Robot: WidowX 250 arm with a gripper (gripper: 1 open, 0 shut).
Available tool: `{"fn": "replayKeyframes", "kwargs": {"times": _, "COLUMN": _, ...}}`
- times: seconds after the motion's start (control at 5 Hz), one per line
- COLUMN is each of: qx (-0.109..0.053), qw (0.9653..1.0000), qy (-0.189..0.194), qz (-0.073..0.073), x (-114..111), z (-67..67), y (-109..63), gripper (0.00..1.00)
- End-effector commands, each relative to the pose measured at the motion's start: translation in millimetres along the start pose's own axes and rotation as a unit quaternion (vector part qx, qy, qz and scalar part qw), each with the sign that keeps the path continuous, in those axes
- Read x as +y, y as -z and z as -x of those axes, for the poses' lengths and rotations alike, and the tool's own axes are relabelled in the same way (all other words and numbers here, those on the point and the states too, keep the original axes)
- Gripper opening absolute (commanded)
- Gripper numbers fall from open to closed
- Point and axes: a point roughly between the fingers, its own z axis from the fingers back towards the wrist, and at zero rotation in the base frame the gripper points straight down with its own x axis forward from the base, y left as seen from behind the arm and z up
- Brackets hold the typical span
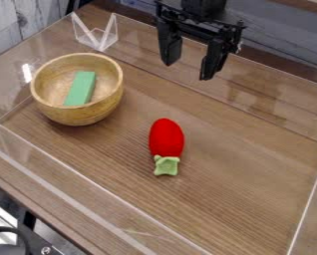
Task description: Remove the green block from the brown bowl and put it on the table
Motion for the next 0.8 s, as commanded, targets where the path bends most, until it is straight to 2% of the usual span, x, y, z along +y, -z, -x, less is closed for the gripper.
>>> {"fn": "replayKeyframes", "kwargs": {"times": 0.0, "qx": 0.01, "qw": 0.9999, "qy": -0.012, "qz": 0.003, "x": 21.5, "z": 1.2, "y": 15.5, "gripper": 1.0}}
{"fn": "replayKeyframes", "kwargs": {"times": 0.2, "qx": 0.0, "qw": 0.9984, "qy": -0.056, "qz": 0.004, "x": 59.4, "z": 12.3, "y": 22.2, "gripper": 1.0}}
{"fn": "replayKeyframes", "kwargs": {"times": 0.4, "qx": -0.02, "qw": 0.9967, "qy": -0.078, "qz": 0.009, "x": 102.0, "z": 22.9, "y": 24.3, "gripper": 1.0}}
{"fn": "replayKeyframes", "kwargs": {"times": 0.6, "qx": -0.036, "qw": 0.9959, "qy": -0.082, "qz": 0.011, "x": 130.8, "z": 22.8, "y": 26.1, "gripper": 1.0}}
